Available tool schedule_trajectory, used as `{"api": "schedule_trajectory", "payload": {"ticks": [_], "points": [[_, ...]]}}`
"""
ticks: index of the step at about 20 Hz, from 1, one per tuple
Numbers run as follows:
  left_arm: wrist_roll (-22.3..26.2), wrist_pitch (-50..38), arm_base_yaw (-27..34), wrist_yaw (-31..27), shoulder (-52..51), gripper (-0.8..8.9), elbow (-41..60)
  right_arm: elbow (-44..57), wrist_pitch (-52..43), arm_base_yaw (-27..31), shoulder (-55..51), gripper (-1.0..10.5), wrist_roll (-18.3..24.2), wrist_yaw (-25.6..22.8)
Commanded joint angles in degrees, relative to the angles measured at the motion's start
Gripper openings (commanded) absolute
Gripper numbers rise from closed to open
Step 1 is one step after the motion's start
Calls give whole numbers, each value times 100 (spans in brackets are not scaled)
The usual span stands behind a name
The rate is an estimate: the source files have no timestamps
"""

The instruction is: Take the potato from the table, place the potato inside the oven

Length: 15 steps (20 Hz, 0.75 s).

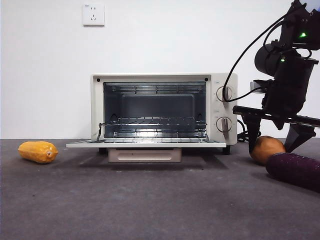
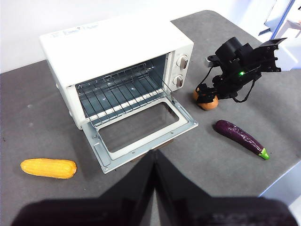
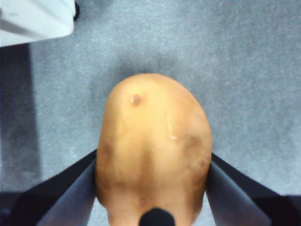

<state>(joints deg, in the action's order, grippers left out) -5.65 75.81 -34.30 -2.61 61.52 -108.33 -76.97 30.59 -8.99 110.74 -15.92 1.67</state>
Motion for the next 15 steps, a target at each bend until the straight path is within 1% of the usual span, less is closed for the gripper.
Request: {"api": "schedule_trajectory", "payload": {"ticks": [1, 3, 6, 11, 12, 15], "points": [[-13, -26, -13, 2, 20, -6, 7, -15, 299, -7, 20, 149, -37, -15], [28, -28, -13, 2, 24, -6, 7, -22, 662, -7, -168, 149, -28, 120], [138, -26, -13, 0, 24, -6, 7, -31, 1117, -7, -697, 149, 11, 151], [184, -26, -13, 2, 17, -6, 7, -39, 1460, -7, -2085, 149, 2, 190], [184, -26, -13, 2, 11, -6, 7, -48, 1604, -7, -2385, 149, 0, 315], [247, -26, -15, 4, 7, -6, 7, -131, 2050, -55, -3198, 149, -46, 1091]]}}
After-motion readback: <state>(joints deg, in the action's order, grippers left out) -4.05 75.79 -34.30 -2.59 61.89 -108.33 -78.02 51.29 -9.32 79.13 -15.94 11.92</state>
